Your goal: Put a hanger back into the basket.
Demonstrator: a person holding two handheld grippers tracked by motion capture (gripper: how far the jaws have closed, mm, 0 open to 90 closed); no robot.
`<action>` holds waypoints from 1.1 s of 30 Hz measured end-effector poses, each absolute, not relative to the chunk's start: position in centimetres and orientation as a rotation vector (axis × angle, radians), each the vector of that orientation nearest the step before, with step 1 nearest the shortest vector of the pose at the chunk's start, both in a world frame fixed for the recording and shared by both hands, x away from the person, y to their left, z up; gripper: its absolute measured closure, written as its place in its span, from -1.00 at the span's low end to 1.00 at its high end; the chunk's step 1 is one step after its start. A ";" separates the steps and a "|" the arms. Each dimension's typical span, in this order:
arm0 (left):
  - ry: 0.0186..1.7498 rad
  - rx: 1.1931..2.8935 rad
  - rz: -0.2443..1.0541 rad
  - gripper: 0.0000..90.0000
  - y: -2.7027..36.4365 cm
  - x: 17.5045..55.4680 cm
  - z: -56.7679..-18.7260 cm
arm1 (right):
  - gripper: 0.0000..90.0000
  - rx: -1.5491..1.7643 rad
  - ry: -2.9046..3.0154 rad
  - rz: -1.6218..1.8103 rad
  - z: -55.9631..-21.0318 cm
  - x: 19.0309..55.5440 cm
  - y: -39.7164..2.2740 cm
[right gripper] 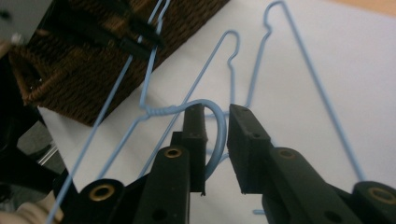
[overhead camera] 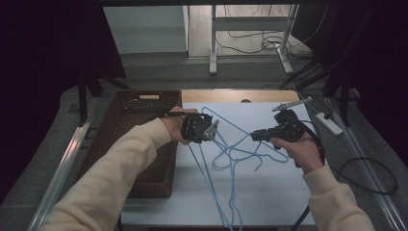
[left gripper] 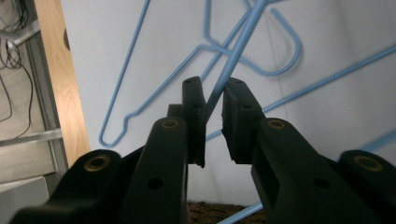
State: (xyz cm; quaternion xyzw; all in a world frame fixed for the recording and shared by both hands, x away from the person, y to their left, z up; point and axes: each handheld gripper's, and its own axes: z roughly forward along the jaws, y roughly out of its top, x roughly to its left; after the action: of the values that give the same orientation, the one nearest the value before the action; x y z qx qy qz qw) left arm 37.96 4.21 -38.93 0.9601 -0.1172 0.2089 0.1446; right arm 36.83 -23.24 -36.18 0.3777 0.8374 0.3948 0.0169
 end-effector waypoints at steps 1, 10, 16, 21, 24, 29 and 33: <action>-0.344 2.768 0.596 0.81 4.1 37.9 -38.8 | 0.57 1.162 2.580 1.235 -35.9 36.8 -23.5; -0.243 2.735 0.554 0.96 3.1 37.7 -37.5 | 0.01 1.157 2.417 1.331 -34.2 36.6 -25.1; -0.106 2.714 0.504 0.96 3.4 38.4 -36.7 | -0.15 1.151 2.306 1.398 -34.0 36.4 -26.6; 0.018 2.674 0.469 0.96 4.3 38.9 -35.7 | -0.22 1.153 2.215 1.444 -34.1 35.9 -28.2; 0.079 2.649 0.469 0.96 4.8 39.2 -35.2 | -0.25 1.157 2.164 1.472 -34.2 35.5 -29.2; 0.238 2.599 0.458 0.96 5.6 39.7 -34.4 | -0.27 1.161 2.113 1.509 -35.2 34.6 -31.0; 0.290 2.577 0.447 0.96 6.0 39.8 -34.3 | -0.27 1.175 2.093 1.525 -36.0 34.2 -31.8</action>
State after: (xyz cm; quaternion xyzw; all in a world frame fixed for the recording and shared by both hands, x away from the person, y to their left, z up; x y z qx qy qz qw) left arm 39.83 6.00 -34.26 0.9476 0.1066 0.1645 0.2524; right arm 34.21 -31.84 -36.01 0.4085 0.7279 0.5304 0.1483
